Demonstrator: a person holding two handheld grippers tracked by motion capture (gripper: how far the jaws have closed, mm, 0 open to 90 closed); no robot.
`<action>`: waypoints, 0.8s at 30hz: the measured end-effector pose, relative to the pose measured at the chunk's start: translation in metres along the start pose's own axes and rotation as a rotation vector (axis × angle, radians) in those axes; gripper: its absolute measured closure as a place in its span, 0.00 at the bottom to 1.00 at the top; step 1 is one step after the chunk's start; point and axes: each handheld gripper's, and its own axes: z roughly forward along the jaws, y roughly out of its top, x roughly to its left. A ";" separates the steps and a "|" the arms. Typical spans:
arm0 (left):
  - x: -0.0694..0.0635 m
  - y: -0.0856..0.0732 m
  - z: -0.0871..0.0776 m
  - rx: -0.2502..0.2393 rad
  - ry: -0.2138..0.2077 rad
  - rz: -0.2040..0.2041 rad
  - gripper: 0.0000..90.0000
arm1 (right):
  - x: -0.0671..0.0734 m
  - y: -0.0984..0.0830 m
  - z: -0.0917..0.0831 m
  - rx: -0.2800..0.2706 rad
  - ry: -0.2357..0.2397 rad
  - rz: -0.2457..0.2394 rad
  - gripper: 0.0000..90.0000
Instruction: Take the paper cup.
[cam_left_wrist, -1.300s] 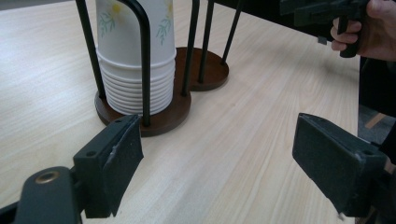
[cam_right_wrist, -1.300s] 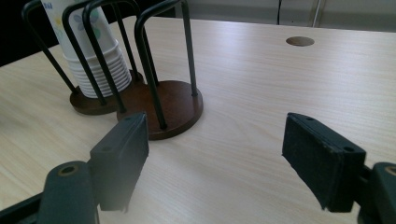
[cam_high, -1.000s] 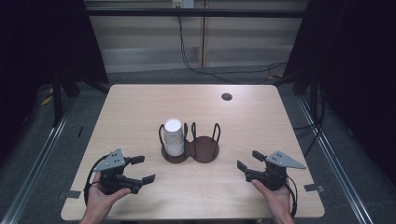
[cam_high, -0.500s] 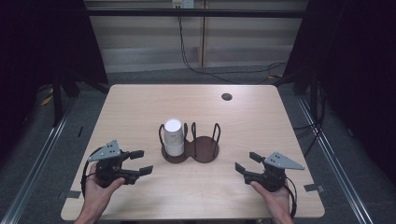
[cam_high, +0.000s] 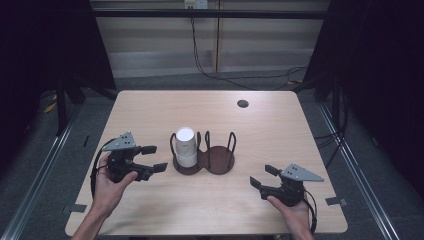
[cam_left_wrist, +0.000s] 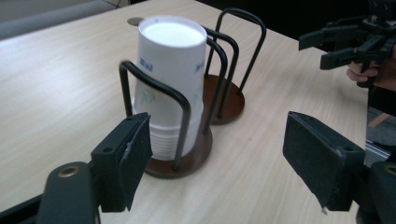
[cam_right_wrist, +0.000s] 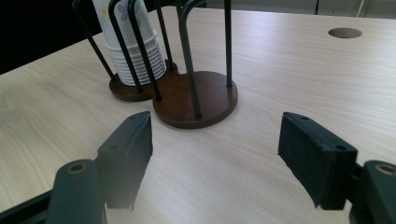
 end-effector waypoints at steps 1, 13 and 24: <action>0.001 0.003 0.000 -0.008 0.002 0.000 0.27 | 0.000 0.000 0.000 -0.001 0.002 -0.001 0.29; 0.002 0.037 0.018 -0.010 0.011 0.026 0.20 | 0.000 0.000 -0.002 0.001 0.002 -0.005 0.27; 0.002 0.050 0.031 0.032 0.019 0.067 0.20 | 0.000 0.000 -0.002 0.007 0.001 -0.007 0.27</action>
